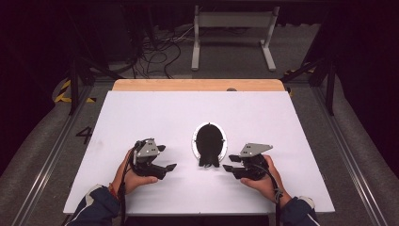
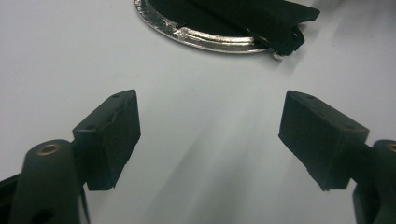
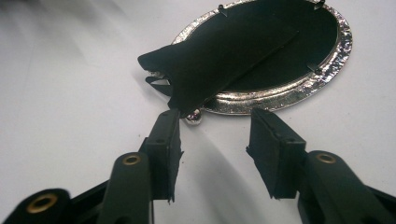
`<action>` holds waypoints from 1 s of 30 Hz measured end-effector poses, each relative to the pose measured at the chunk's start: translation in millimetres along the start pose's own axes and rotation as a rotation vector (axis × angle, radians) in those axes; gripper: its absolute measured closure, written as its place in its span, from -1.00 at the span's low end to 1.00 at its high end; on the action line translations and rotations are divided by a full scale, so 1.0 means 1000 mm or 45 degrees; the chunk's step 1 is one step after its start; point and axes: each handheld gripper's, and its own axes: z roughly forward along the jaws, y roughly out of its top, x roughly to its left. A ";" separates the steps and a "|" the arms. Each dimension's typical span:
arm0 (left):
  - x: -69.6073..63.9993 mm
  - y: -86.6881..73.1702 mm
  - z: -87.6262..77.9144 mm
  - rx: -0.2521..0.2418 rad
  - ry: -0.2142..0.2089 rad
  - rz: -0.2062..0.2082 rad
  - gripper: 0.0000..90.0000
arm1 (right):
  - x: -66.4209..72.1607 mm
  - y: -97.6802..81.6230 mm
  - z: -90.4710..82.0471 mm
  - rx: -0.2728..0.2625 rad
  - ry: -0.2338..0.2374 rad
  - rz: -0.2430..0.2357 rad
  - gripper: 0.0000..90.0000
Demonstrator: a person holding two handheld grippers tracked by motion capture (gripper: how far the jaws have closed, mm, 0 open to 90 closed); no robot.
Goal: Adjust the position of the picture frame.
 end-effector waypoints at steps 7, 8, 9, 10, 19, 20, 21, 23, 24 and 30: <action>0.002 -0.008 -0.007 -0.022 0.009 -0.042 -0.77 | 0.000 0.000 0.003 0.014 -0.014 -0.006 -0.08; 0.002 -0.010 -0.008 -0.023 0.012 -0.052 -0.79 | 0.000 0.000 0.003 0.020 -0.019 -0.012 -0.10; 0.003 -0.011 -0.008 -0.028 0.012 -0.059 -0.81 | 0.000 0.000 0.004 0.019 -0.016 -0.014 -0.13; 0.004 -0.013 -0.009 -0.021 0.015 -0.058 -0.83 | 0.000 0.000 0.005 0.019 -0.013 -0.014 -0.15; 0.006 -0.022 -0.009 0.009 0.014 -0.030 -0.89 | -0.003 0.001 0.006 0.008 0.007 0.013 -0.21; 0.006 -0.022 -0.010 0.012 0.019 -0.029 -0.88 | -0.003 0.002 0.006 0.004 0.009 0.013 -0.20; 0.005 -0.023 -0.010 0.013 0.018 -0.035 -0.88 | -0.003 0.002 0.006 0.004 0.006 0.012 -0.20; 0.004 -0.023 -0.012 0.017 0.023 -0.034 -0.87 | -0.003 0.002 0.006 0.001 0.012 0.016 -0.14; 0.003 -0.023 -0.012 0.011 0.021 -0.035 -0.87 | -0.002 0.003 0.006 0.002 0.017 0.013 -0.12; -0.001 -0.032 -0.016 0.037 0.011 -0.038 -0.84 | -0.001 0.004 0.008 0.013 0.039 -0.001 0.02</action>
